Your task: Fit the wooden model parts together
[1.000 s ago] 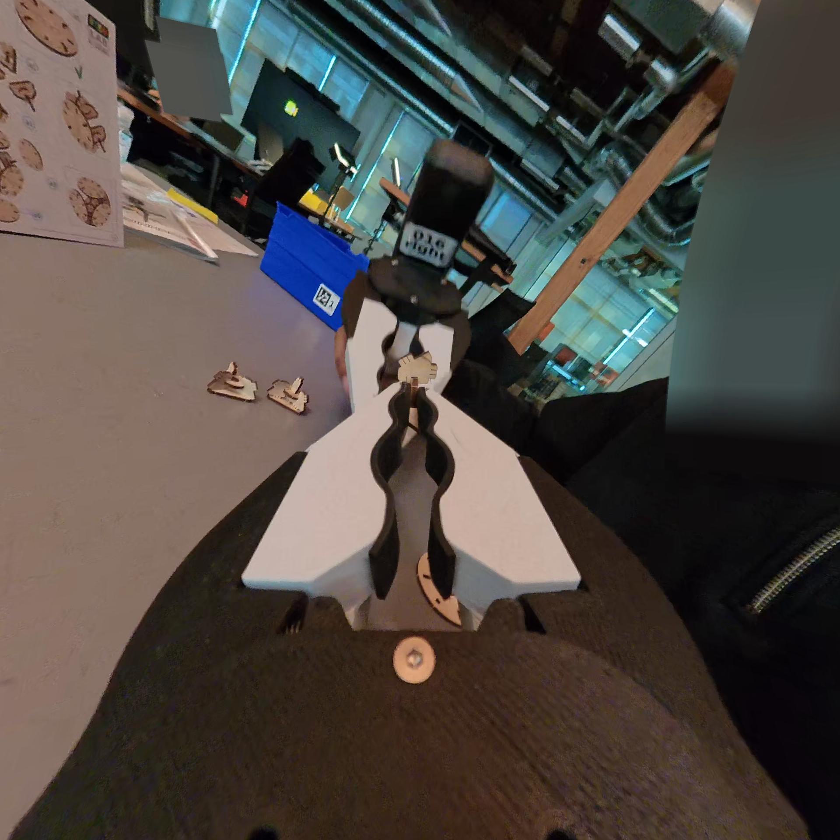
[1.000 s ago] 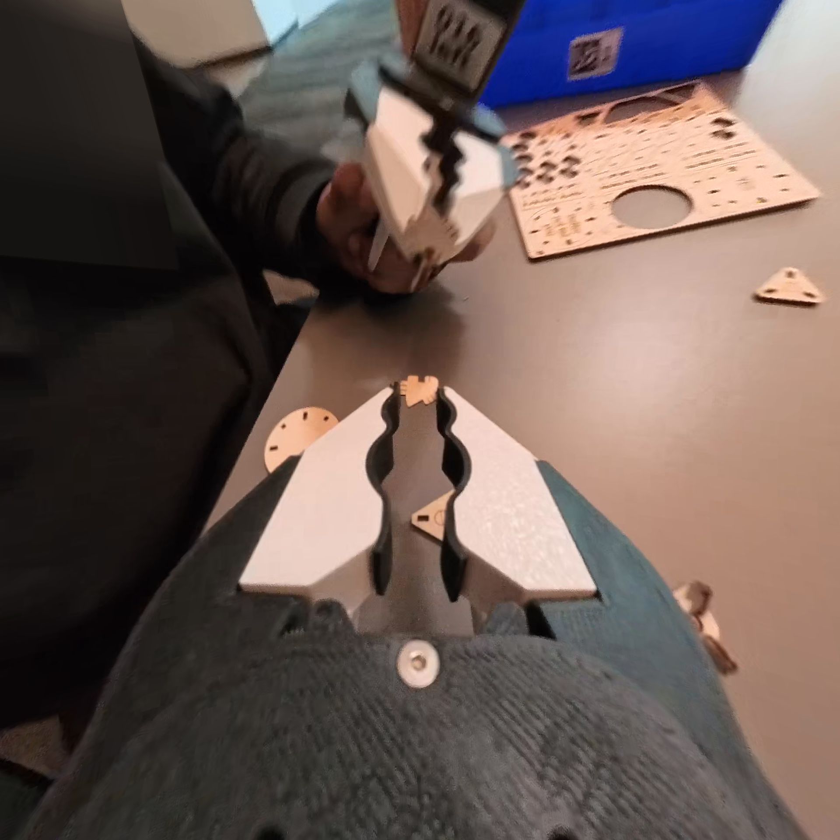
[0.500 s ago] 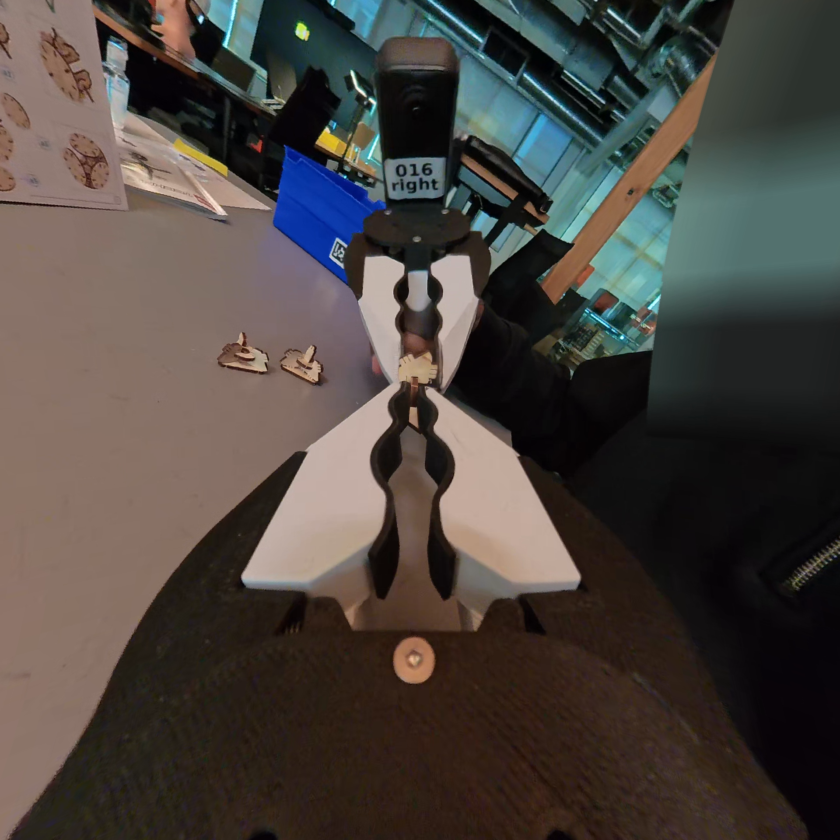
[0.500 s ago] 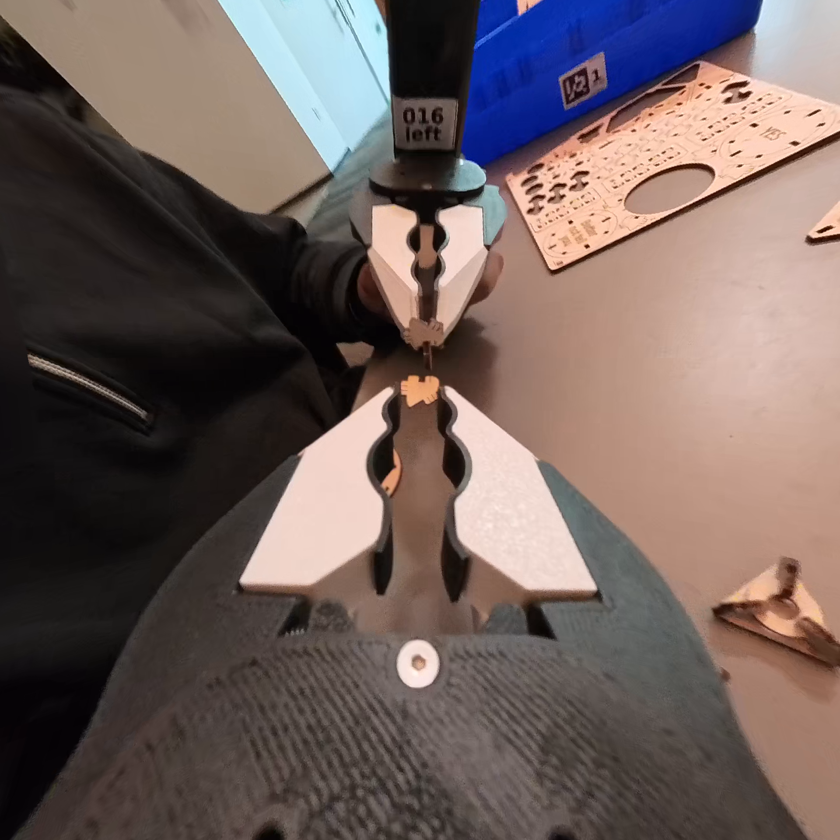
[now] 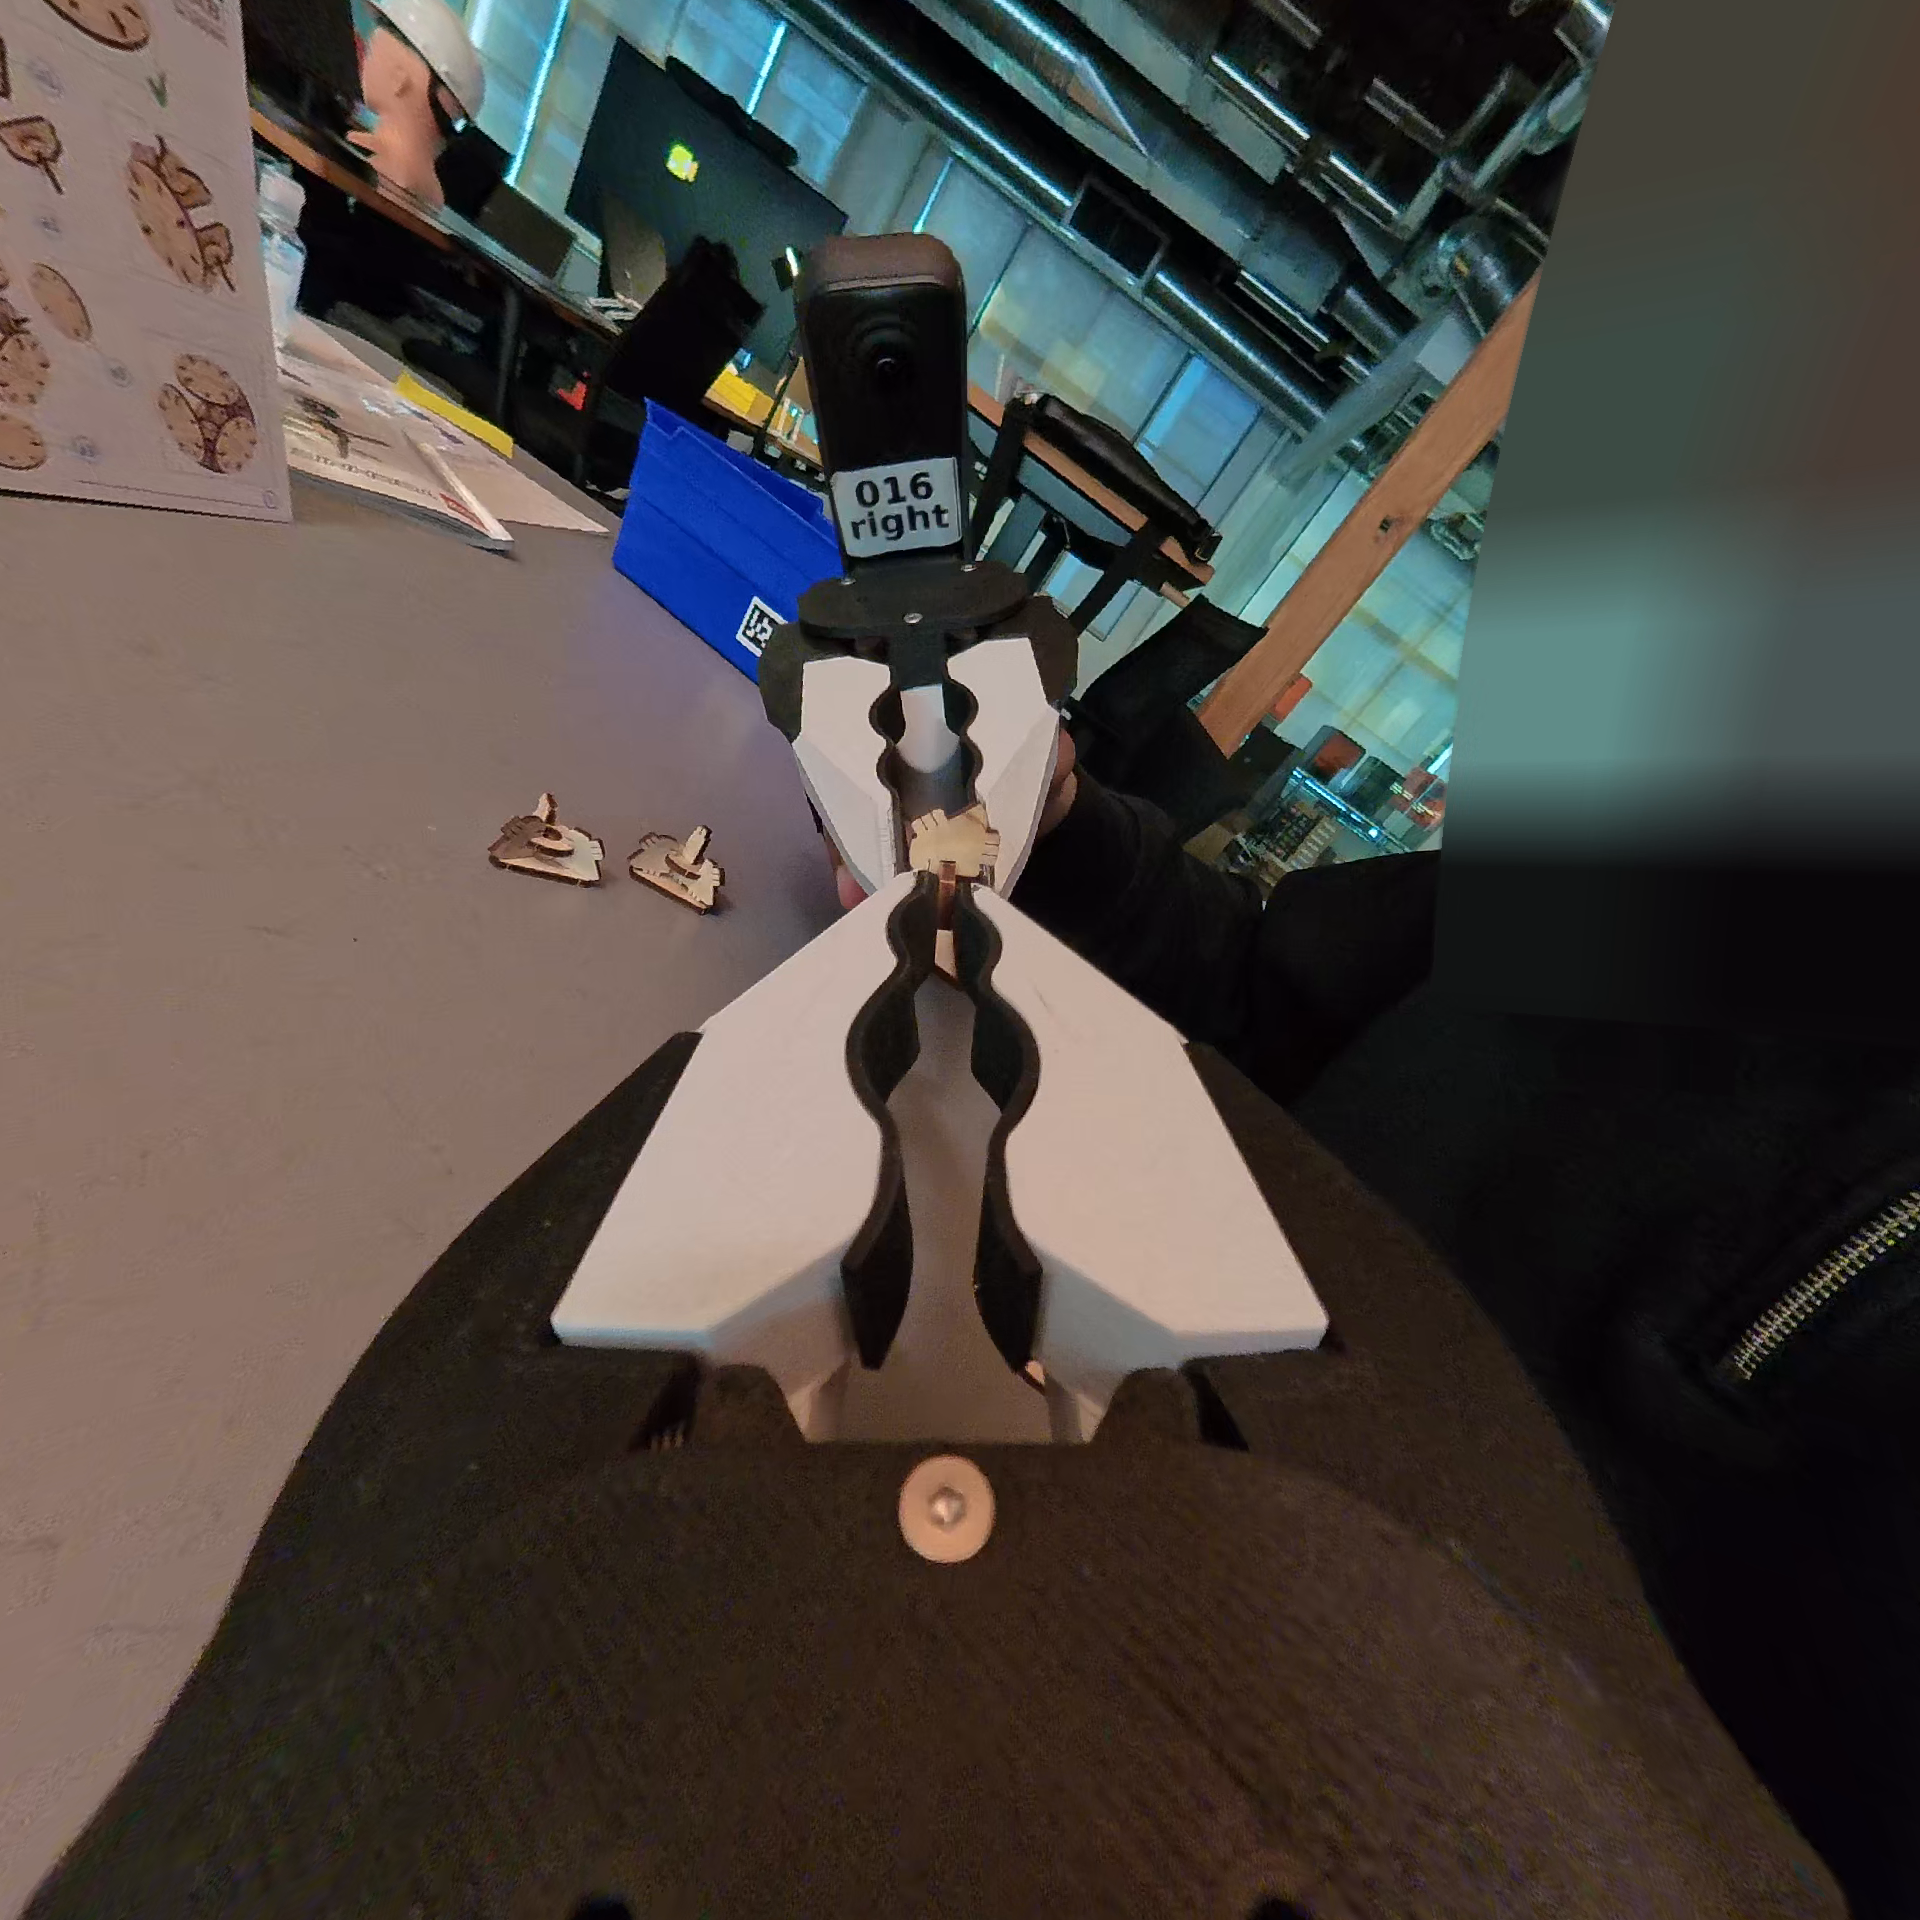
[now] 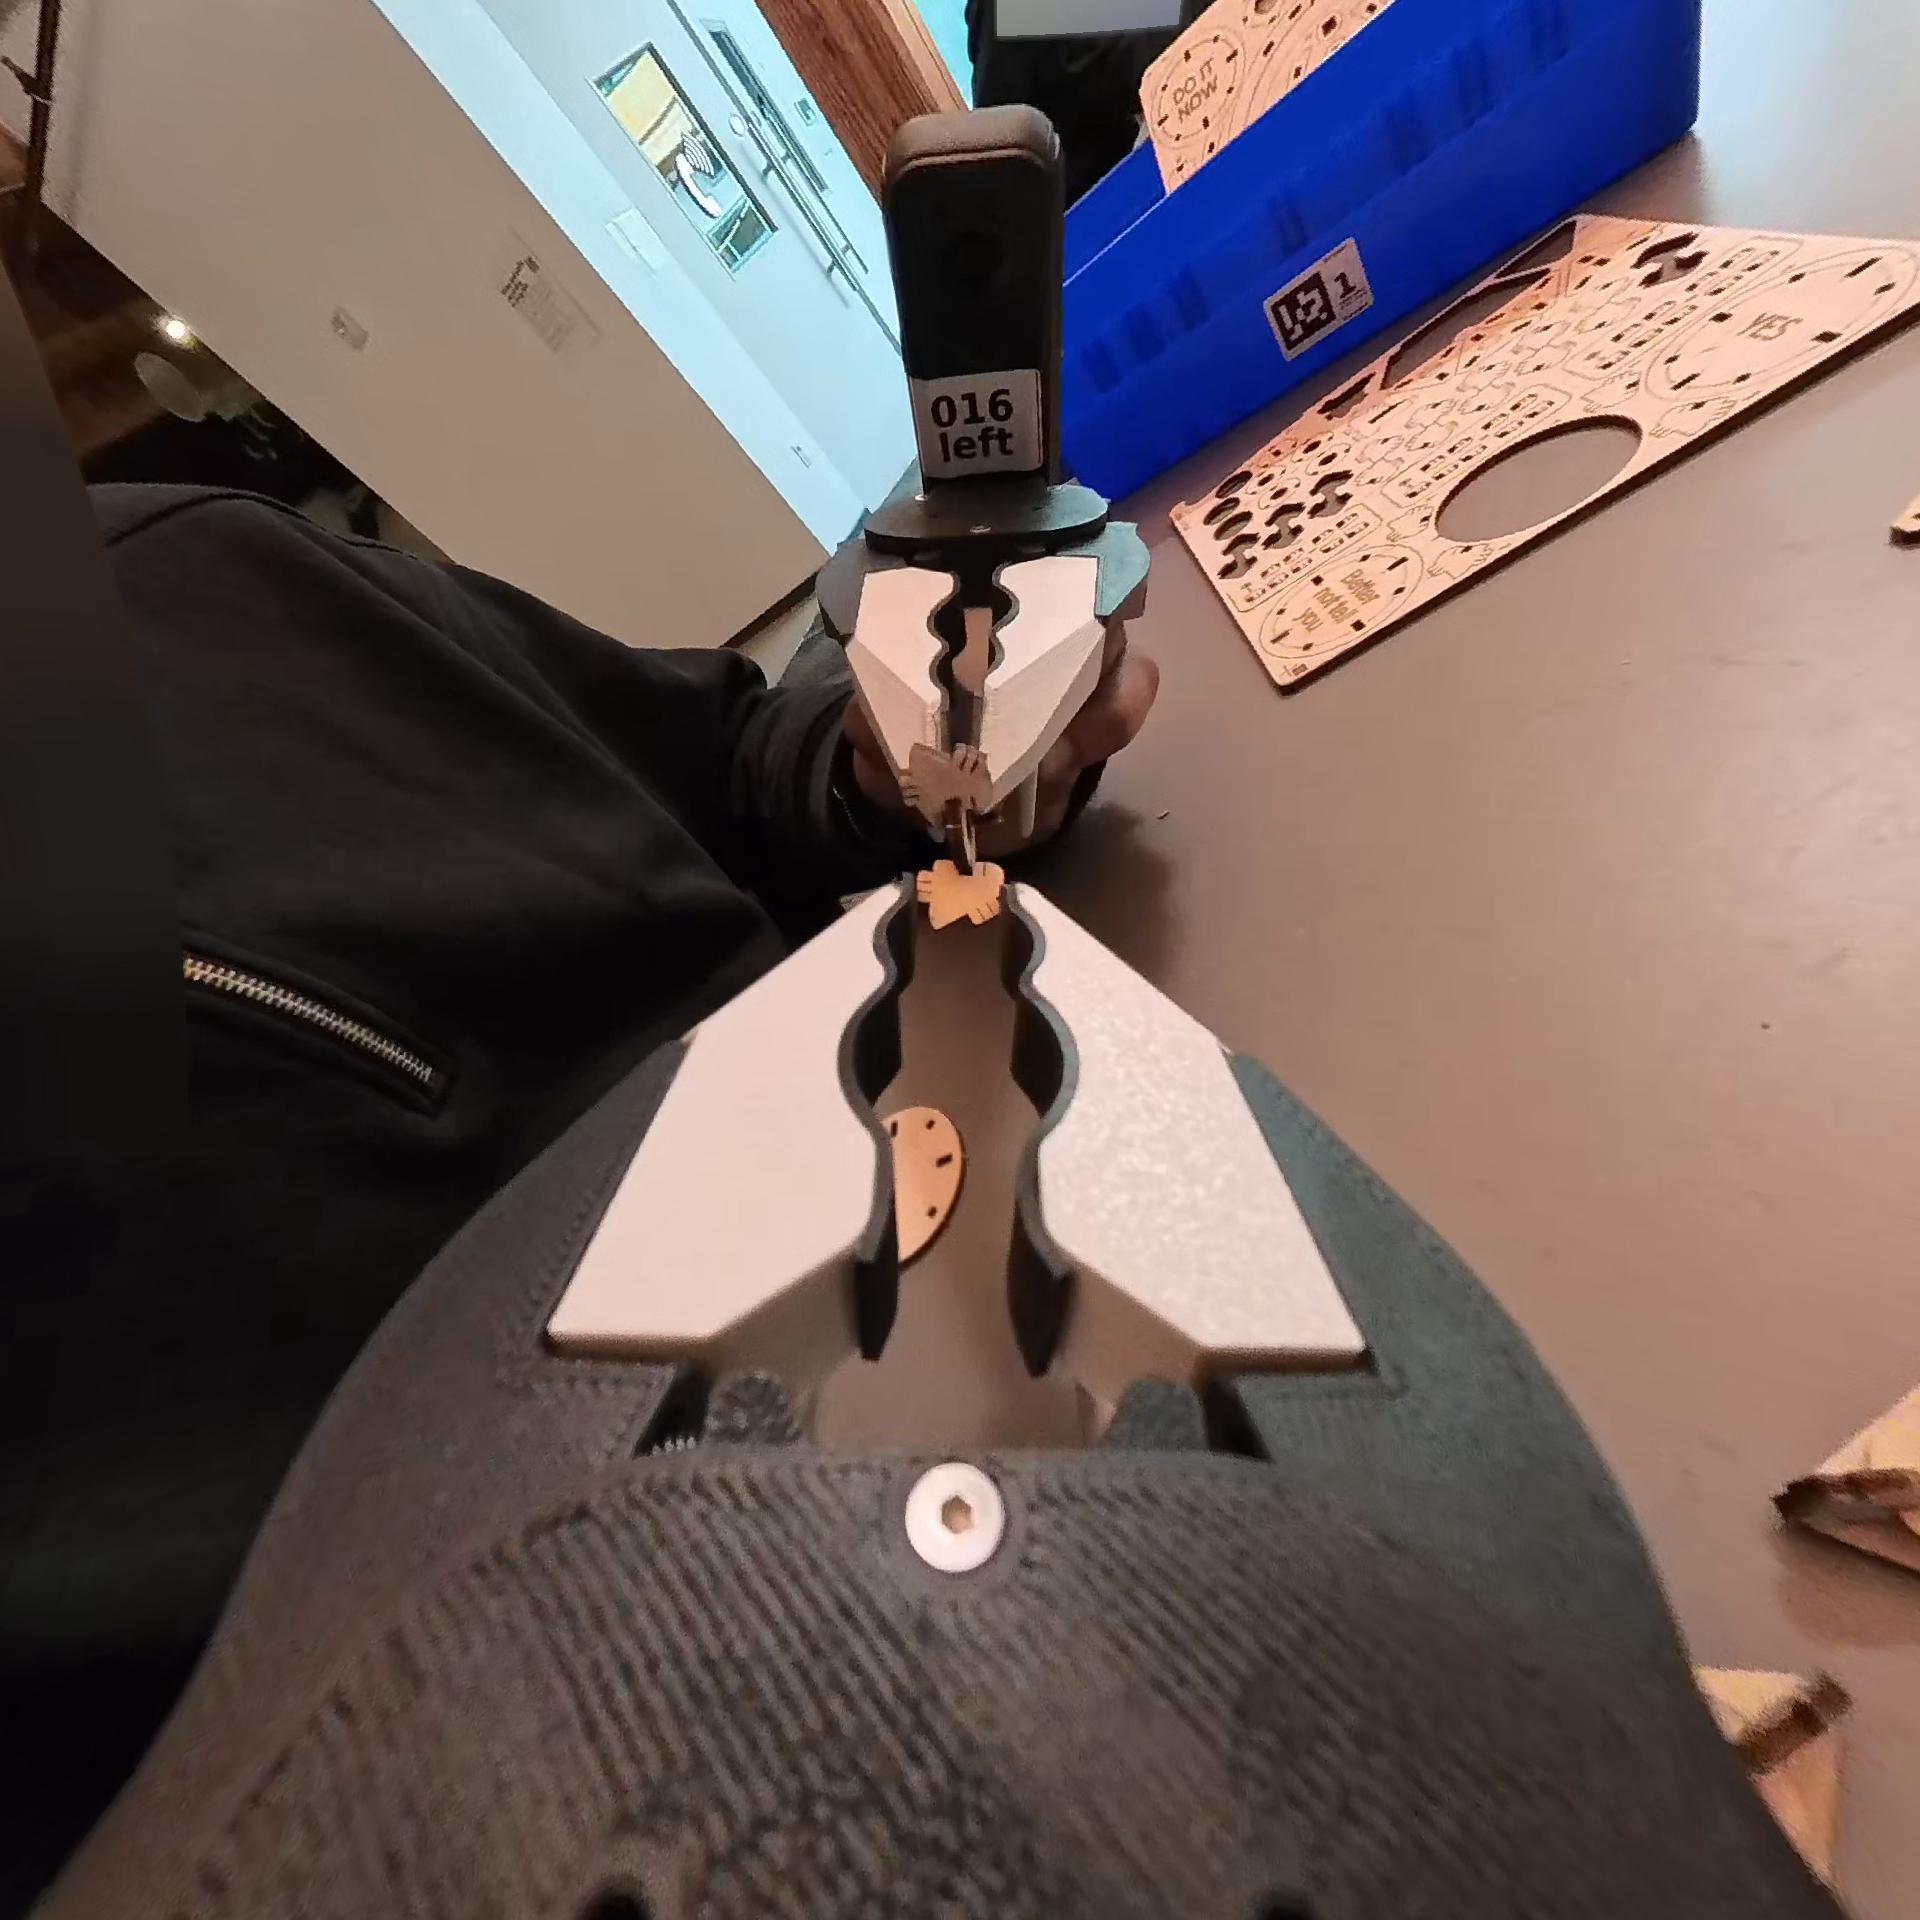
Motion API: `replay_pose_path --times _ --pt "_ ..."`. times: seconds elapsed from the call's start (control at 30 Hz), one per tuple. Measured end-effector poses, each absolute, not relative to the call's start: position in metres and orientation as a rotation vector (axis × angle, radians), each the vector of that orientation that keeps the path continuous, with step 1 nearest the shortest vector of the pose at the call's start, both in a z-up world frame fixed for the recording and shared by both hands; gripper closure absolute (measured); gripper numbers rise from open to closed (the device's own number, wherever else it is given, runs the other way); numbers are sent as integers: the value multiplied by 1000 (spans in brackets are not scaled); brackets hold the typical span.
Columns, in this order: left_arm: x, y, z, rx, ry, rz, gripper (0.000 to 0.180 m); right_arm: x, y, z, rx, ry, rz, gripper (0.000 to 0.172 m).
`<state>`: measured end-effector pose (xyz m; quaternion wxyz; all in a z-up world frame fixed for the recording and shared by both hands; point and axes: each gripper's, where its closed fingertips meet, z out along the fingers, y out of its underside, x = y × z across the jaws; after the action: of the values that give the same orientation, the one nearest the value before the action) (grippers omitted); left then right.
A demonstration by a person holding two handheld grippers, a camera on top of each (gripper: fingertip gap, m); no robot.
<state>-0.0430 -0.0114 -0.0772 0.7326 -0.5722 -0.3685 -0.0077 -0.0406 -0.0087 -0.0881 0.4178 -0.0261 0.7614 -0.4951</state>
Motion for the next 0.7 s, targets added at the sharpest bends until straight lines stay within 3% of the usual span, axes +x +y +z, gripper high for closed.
replay_pose_path --times 0.7 --pt "-45 -16 -75 -1225 -824 -14 179 -43 -13 -85 40 1770 -1224 159"
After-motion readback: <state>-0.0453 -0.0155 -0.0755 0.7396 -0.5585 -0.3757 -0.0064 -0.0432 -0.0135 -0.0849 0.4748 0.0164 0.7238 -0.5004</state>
